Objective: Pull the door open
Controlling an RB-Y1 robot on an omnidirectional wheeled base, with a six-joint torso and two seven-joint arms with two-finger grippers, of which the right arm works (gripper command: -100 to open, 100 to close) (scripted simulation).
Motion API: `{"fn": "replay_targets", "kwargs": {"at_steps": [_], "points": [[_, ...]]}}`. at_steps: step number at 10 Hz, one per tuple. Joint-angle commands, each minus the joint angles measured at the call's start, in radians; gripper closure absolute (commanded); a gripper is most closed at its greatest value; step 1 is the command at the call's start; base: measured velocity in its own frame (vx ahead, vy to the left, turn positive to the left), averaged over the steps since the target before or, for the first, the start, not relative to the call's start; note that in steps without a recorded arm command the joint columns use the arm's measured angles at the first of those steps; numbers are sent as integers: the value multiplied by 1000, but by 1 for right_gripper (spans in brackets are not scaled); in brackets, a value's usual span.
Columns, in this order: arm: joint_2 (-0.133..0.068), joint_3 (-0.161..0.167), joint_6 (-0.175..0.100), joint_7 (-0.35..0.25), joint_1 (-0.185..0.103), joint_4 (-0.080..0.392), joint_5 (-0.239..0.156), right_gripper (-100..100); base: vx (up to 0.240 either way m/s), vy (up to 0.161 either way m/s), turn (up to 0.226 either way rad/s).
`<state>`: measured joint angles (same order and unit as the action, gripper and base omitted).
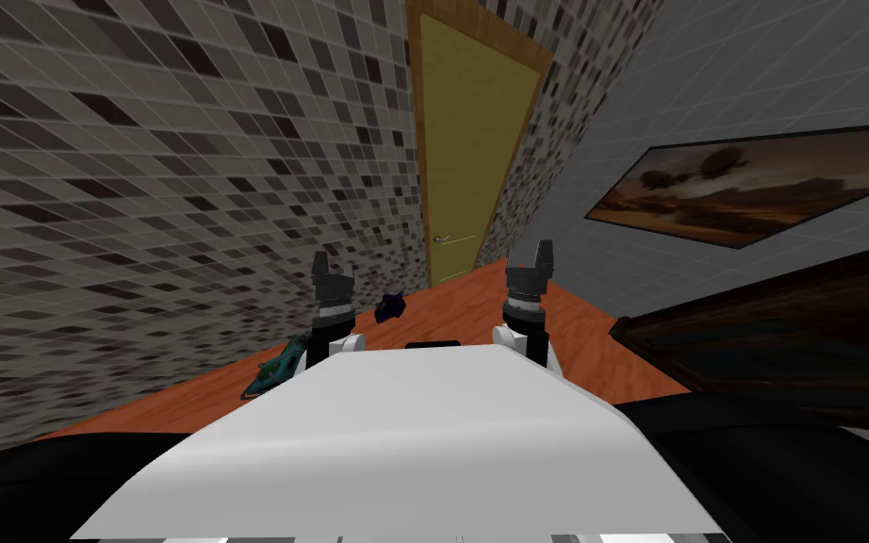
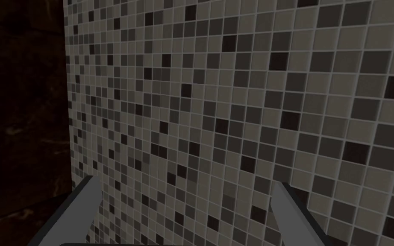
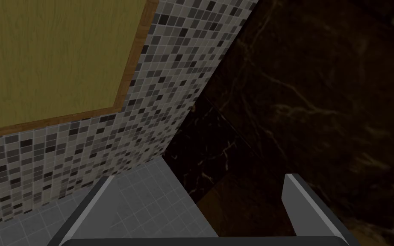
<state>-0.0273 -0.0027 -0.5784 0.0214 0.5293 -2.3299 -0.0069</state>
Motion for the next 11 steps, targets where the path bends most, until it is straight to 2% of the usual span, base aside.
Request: {"fn": "replay_targets", "kwargs": {"at_steps": [1,4,10,11], "points": [[-7,-3,-3,-2,-12,31,-4,-100,27,2,99],[-21,-8,-8,-7,-36,92,-11,-100,58,-27,96],[-65,-24,-26,-22,-114,279,-34,-100,73,-24,142],[-65,-24,-26,-22,-114,293,-34,-100,65,-33,51]]}}
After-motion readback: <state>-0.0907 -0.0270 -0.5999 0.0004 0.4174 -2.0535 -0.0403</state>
